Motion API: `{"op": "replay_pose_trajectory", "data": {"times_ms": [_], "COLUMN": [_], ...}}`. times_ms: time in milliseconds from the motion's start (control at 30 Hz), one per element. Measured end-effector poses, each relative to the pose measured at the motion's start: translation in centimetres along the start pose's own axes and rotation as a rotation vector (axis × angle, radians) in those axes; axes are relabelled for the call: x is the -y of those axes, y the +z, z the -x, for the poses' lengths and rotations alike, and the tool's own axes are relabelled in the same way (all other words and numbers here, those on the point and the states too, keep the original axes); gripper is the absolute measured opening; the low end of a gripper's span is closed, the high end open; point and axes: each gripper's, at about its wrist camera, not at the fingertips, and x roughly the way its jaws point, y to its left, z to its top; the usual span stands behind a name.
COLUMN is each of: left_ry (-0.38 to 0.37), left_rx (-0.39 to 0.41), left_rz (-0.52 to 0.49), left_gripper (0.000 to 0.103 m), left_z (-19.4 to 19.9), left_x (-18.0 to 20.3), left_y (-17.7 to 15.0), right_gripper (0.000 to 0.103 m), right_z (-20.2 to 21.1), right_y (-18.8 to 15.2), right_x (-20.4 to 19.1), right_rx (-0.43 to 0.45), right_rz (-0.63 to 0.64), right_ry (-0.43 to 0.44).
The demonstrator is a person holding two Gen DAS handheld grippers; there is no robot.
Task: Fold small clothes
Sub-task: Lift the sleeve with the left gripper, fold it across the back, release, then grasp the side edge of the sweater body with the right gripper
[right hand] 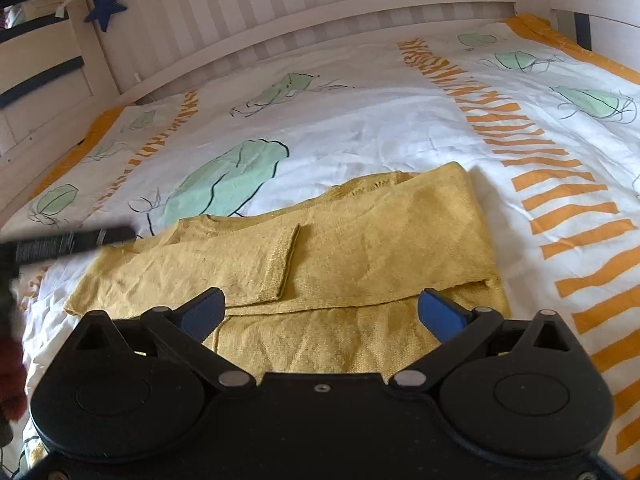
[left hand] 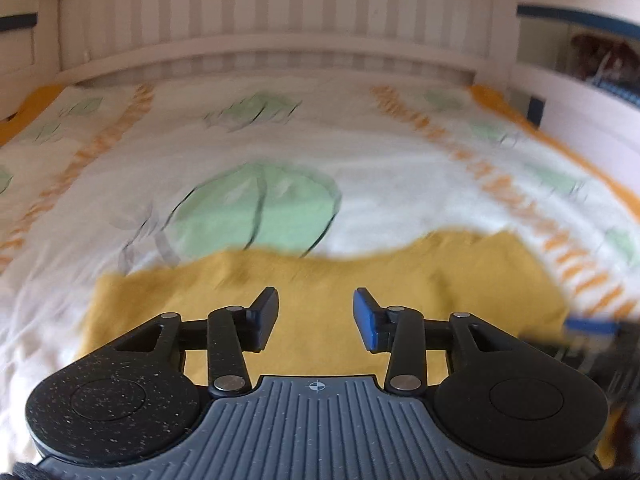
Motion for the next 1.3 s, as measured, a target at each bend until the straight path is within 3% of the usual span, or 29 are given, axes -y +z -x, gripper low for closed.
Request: {"op": "replay_pose_trajectory", "data": {"times_ms": [200,367,433,500,700,800,933,1133,1200,1300], "left_ry": [0.089,0.127,0.112,0.105,0.135,0.121,0.104,0.105,0.107,0.107], "left_rx": [-0.113,-0.155,-0.146,-0.128,-0.149,-0.159,-0.178,-0.183,-0.183,-0.182], "left_rz": [0.054,0.114,0.132,0.163,0.217,0.250,0.297,0.296,0.290,0.287], "left_gripper": [0.040,0.040,0.043,0.047,0.054,0.054,0.056,0.058,0.058,0.058], "left_z": [0.1,-0.2,-0.5,-0.7,-1.1,-1.0,-1.2,-1.3,-1.3,-1.3], "left_x": [-4.8,-8.3,-9.1,-9.4,-9.2,-9.7,-10.4,-10.2,-10.1,-10.1], "left_y": [-4.6,-6.9,-7.7,-8.1,-7.7,-7.7,-7.5,-7.4,-7.4,-7.4], "right_gripper": [0.102,0.102,0.098,0.086,0.083,0.073,0.069,0.053,0.028,0.017], "right_z": [0.1,0.4,0.5,0.4,-1.5,-3.6,-6.6,-9.3,-9.6,-9.2], "right_y": [-0.6,-1.1,-1.0,-0.7,0.9,2.0,2.5,2.4,2.4,2.9], "right_x": [-0.3,-0.8,-0.9,-1.2,-3.4,-3.8,-3.9,-4.7,-5.5,-6.9], "right_rx": [0.055,0.093,0.080,0.051,0.025,-0.019,-0.087,-0.152,-0.170,-0.171], "right_rz": [0.055,0.116,0.111,0.116,0.161,0.134,0.072,0.048,0.070,0.114], "right_ry": [0.034,0.066,0.089,0.119,0.096,0.106,0.082,0.047,0.039,0.049]}}
